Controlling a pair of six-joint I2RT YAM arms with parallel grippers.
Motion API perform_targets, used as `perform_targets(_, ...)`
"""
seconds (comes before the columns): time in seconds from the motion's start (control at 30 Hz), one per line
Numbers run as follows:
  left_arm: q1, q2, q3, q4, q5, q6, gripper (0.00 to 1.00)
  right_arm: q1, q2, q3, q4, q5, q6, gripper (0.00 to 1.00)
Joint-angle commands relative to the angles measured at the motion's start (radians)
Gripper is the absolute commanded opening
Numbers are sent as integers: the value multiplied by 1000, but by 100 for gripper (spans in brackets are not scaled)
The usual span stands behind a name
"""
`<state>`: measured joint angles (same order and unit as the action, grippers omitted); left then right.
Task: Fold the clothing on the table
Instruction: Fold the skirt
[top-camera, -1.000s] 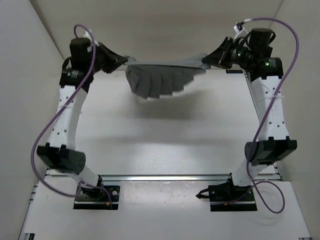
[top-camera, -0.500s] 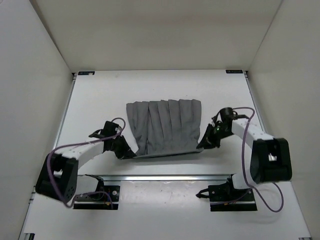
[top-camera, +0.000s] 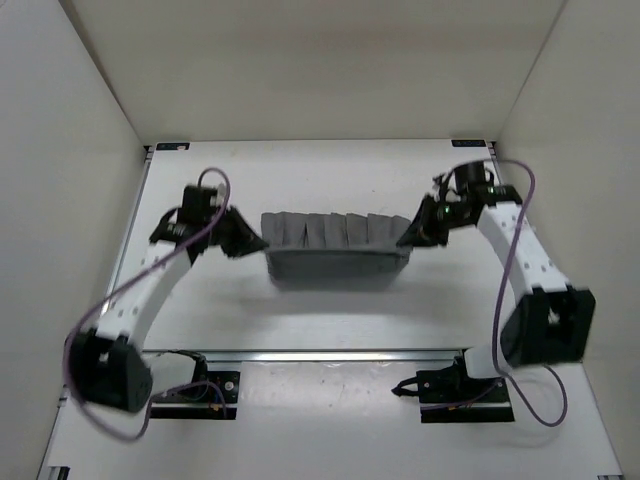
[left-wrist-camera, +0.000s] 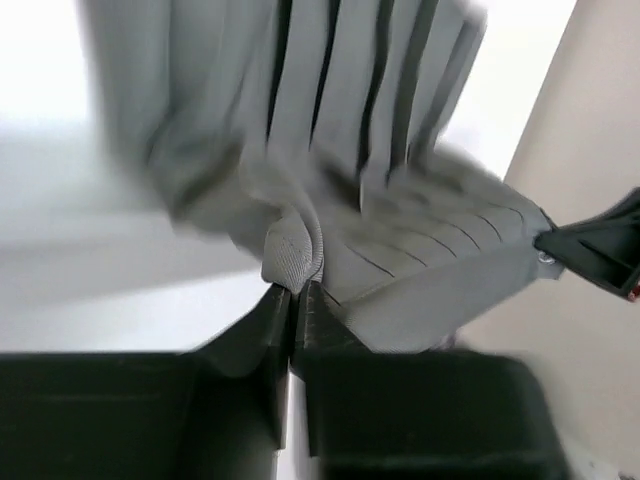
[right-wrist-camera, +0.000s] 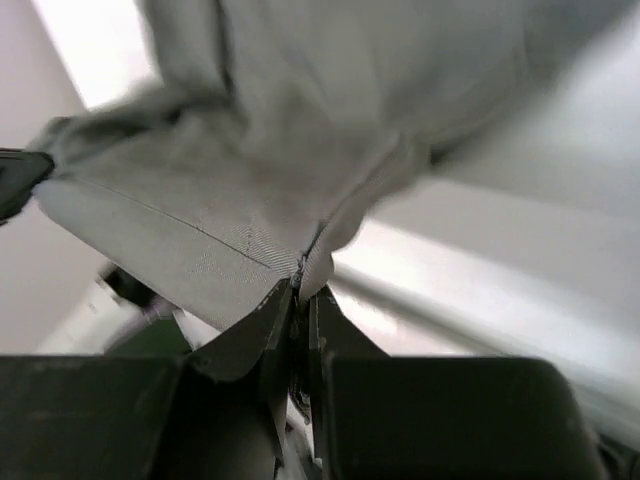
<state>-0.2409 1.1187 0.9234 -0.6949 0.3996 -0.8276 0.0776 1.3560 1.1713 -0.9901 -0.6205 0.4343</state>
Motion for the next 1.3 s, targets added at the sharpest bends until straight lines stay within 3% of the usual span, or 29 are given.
perform_targets(0.0, 86, 252, 214, 103, -33, 42, 28, -73, 217, 227, 120, -57, -25, 1)
perform_targets(0.03, 109, 359, 298, 122, -21, 53, 41, -111, 308, 307, 163, -82, -14, 12)
perform_targets(0.07, 117, 453, 377, 132, -10, 59, 45, -114, 377, 374, 192, -81, 3, 26)
perform_targets(0.17, 141, 590, 468, 182, 111, 45, 57, -111, 465, 482, 176, -4, -21, 41)
perform_targets(0.23, 147, 598, 445, 234, 154, 39, 56, -99, 460, 453, 183, 82, -34, 45)
perform_targets(0.4, 164, 452, 145, 328, 81, 22, 61, -128, 332, 132, 361, 126, -26, 47)
perform_targets(0.53, 98, 406, -10, 333, -62, 50, 63, -151, 351, 21, 425, 108, -60, 48)
perform_targets(0.63, 42, 421, -93, 411, -96, -11, 64, -144, 379, -31, 504, 85, -40, 49)
perform_targets(0.73, -14, 473, -83, 437, -143, -51, 65, -121, 432, -21, 516, 108, -14, 56)
perform_targets(0.93, -107, 555, -6, 440, -261, -119, 64, -93, 567, 31, 559, 107, 30, 56)
perform_targets(1.0, -113, 578, 8, 440, -306, -140, 50, -84, 598, 59, 547, 82, 41, 48)
perform_targets(1.03, -113, 587, 21, 439, -314, -140, 38, -84, 615, 76, 539, 68, 31, 36)
perform_targets(1.07, -118, 589, 25, 440, -330, -145, 28, -84, 615, 61, 544, 45, 35, 15)
perform_targets(1.1, -117, 599, 32, 439, -332, -143, 8, -84, 611, 60, 544, 41, 26, 1)
perform_targets(1.13, -115, 604, 43, 427, -337, -134, 0, -85, 592, 39, 538, 39, 24, 0)
perform_targets(1.27, -135, 590, 39, 405, -324, -116, 0, -163, 491, -50, 435, 97, -60, 0)
